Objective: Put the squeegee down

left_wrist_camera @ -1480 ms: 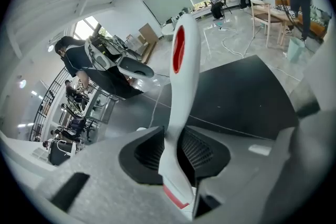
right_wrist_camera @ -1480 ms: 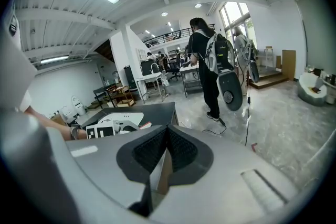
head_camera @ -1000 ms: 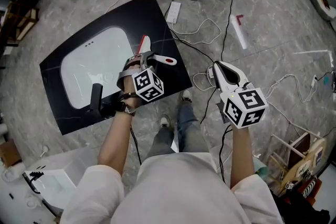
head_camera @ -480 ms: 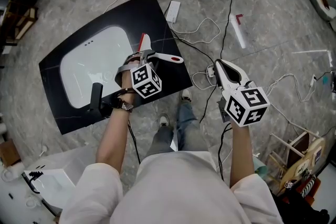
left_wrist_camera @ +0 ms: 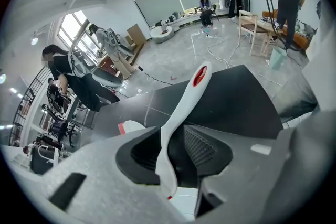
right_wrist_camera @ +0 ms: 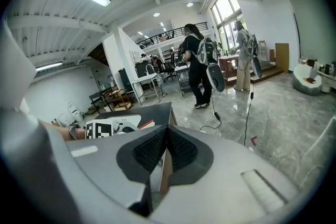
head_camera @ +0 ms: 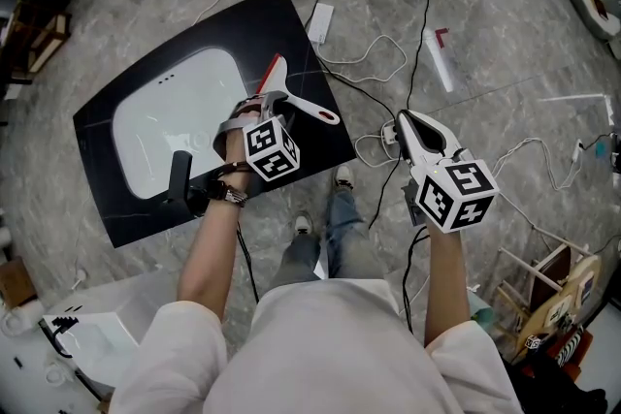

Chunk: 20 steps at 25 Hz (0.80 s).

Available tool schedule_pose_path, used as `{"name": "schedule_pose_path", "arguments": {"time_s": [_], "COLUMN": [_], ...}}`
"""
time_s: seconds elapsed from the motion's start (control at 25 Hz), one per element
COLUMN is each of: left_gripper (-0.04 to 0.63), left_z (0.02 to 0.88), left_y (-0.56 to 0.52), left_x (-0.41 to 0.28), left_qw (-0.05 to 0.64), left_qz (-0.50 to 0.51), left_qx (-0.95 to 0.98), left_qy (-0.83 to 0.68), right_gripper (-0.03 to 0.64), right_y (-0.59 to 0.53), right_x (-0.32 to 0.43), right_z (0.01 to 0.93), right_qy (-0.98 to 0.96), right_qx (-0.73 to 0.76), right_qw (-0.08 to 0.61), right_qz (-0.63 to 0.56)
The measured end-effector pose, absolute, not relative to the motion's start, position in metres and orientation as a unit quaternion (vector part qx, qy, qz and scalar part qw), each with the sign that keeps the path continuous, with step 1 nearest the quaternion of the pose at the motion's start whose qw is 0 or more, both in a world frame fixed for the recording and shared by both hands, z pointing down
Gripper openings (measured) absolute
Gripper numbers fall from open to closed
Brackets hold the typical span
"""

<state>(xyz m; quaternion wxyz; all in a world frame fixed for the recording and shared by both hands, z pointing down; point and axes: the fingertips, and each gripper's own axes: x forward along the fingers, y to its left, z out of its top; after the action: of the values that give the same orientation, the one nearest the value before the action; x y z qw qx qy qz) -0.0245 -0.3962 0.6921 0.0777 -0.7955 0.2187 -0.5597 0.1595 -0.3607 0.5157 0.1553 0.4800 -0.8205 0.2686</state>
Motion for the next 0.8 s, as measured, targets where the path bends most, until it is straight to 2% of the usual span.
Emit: {"name": "schedule_pose_path", "arguments": {"time_s": [0.8], "left_gripper": [0.08], "left_z": [0.592], "left_y": [-0.372], "left_x": [-0.049], "left_qw": [0.074], "left_qz": [-0.476], "left_qx": [-0.816], "left_qy": [0.319], "right_gripper": [0.006], "right_y": [-0.324], "right_x": [0.137], "right_z": [0.457], "right_qy": [-0.839], "right_qx": [0.48], "right_qw": [0.144], "right_qz": [0.211]}}
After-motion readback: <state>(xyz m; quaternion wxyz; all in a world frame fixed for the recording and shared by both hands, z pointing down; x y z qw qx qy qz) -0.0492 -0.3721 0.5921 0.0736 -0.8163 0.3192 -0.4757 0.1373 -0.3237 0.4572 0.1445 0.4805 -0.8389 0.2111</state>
